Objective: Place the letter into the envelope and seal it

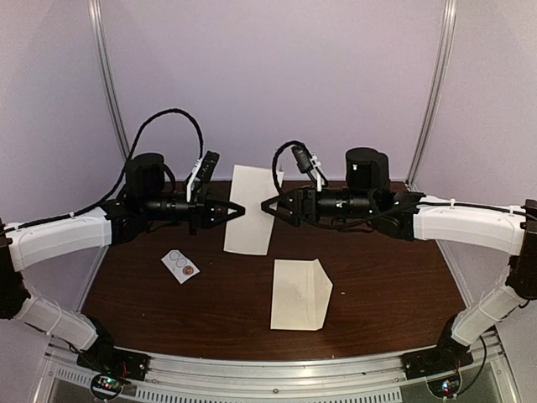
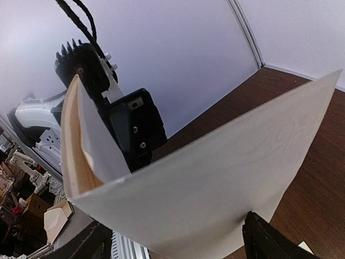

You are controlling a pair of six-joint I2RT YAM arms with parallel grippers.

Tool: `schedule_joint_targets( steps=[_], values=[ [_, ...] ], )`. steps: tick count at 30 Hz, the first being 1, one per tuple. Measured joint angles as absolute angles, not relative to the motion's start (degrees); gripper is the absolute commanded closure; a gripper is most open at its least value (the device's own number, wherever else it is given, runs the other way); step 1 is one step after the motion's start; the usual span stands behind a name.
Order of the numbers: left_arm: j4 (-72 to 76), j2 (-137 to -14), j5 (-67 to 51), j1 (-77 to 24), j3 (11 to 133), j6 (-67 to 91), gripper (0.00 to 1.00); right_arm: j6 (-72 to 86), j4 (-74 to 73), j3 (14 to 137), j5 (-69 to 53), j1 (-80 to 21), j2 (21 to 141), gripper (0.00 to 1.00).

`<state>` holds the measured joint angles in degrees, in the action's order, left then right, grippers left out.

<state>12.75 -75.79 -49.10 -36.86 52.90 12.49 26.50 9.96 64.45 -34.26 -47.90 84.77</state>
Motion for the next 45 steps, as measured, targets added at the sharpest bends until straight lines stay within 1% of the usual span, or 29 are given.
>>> schedule_joint_targets(
  steps=[8,12,19,21,22,24,25,31,33,34,38,40,43,45],
  values=[
    [13.2,-75.8,-49.6,-36.9,52.8,12.5,1.00,25.8,10.1,64.8,-38.6,-48.4,84.9,0.40],
    [13.3,-75.8,-50.1,-36.9,52.8,12.5,1.00,26.2,10.5,65.2,-40.5,-48.5,85.1,0.54],
    [13.5,-75.9,-51.3,-37.1,52.8,12.5,1.00,27.0,12.4,65.4,-43.7,-49.0,85.5,0.71],
    [13.5,-76.1,-51.5,-37.2,52.8,12.5,1.00,27.1,12.5,65.4,-44.1,-49.2,85.6,0.79],
    [13.5,-76.2,-51.5,-37.3,52.8,12.5,1.00,27.2,12.6,65.4,-44.2,-49.2,85.6,0.87],
    [13.5,-76.4,-51.6,-37.3,52.8,12.5,1.00,26.9,12.7,65.4,-44.3,-49.2,85.6,0.98],
    [13.5,-76.4,-51.6,-37.3,52.8,12.5,0.96,27.2,12.7,65.4,-44.4,-49.2,85.6,1.00],
    [12.3,-76.4,-51.0,-37.3,53.0,11.9,0.46,26.6,12.3,65.5,-44.0,-49.2,85.6,1.00],
    [11.7,-76.4,-50.4,-37.3,53.1,11.5,0.35,25.9,11.5,65.7,-44.1,-49.2,85.6,1.00],
    [11.5,-76.3,-50.1,-37.3,53.1,11.1,0.31,25.6,10.9,66.0,-44.1,-49.2,85.6,1.00],
    [10.6,-76.1,-49.3,-37.3,53.2,11.0,0.23,24.3,8.3,67.7,-45.2,-49.2,85.6,1.00],
    [10.3,-76.1,-49.4,-37.3,53.3,11.0,0.21,23.6,6.9,68.8,-46.2,-49.2,85.6,1.00],
    [9.6,-76.2,-50.3,-37.3,53.8,11.1,0.22,22.3,5.1,69.6,-47.9,-49.2,85.6,1.00],
    [9.4,-76.5,-51.6,-37.3,54.5,11.1,0.28,21.3,3.0,70.1,-48.8,-49.3,85.6,1.00]
  ],
)
